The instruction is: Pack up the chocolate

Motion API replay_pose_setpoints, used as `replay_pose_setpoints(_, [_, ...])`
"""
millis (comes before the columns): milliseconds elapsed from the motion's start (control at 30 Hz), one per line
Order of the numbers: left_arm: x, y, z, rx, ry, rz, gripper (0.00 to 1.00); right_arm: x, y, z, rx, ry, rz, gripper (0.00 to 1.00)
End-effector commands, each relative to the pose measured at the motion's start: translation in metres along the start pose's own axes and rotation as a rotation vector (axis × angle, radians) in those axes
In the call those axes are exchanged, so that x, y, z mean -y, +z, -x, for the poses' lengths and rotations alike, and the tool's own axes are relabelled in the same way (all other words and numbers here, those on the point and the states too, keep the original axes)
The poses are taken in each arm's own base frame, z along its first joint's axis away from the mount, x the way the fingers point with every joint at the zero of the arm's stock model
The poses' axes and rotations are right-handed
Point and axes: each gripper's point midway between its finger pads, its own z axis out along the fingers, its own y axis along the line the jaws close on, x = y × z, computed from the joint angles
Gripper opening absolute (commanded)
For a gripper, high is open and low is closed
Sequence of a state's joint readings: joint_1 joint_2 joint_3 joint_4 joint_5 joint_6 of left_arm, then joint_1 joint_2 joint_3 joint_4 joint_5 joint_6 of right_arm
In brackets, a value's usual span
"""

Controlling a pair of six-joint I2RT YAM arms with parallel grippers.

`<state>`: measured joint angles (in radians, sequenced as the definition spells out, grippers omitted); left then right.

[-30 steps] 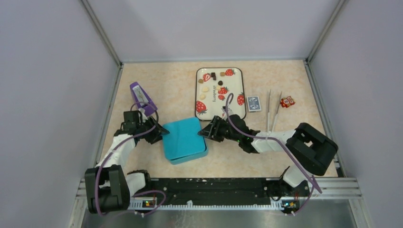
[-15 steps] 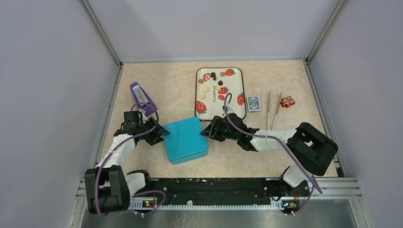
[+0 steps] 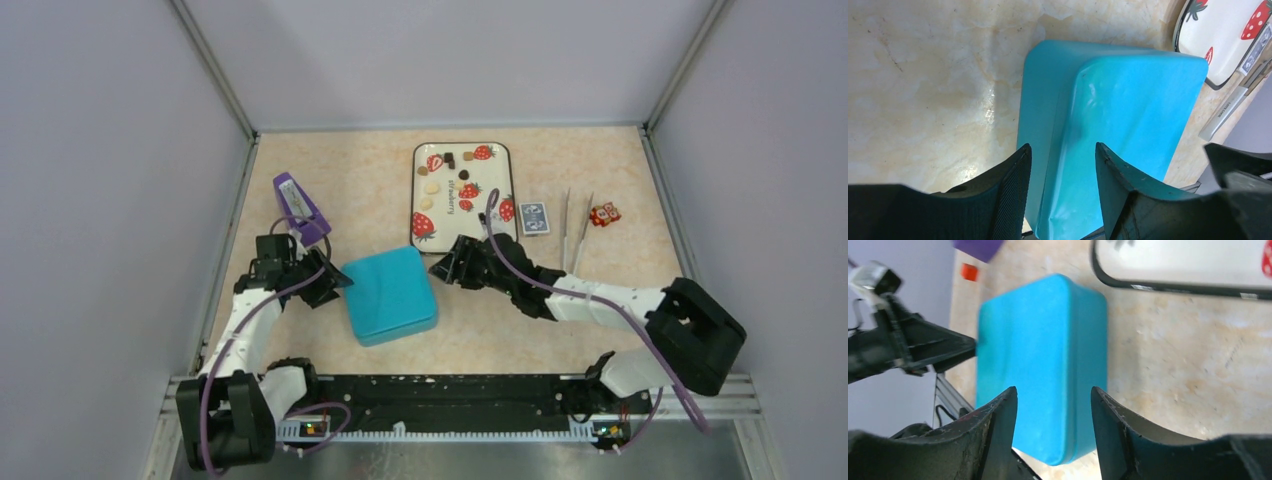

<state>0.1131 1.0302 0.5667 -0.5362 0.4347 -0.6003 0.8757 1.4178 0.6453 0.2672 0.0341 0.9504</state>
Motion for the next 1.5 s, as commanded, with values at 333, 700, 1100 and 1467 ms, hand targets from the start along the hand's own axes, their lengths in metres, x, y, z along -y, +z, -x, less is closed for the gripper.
replay_pose_setpoints(333, [0.005, -0.011, -0.001, 0.004, 0.015, -0.005, 0.56, -0.085, -0.024, -0.062, -0.358, -0.249, 0.541, 0.53])
replay_pose_setpoints(700, [0.002, -0.014, -0.010, -0.003, -0.021, 0.004, 0.55, -0.065, -0.024, -0.083, -0.433, -0.239, 0.523, 0.52])
replay_pose_setpoints(1100, [0.041, -0.059, 0.028, 0.174, 0.085, -0.050, 0.55, -0.127, -0.025, -0.034, -0.302, -0.322, 0.614, 0.52])
replay_pose_setpoints(1467, [0.083, -0.047, -0.023, 0.023, 0.159, -0.162, 0.53, -0.081, -0.005, -0.049, -0.323, -0.255, 0.444, 0.52])
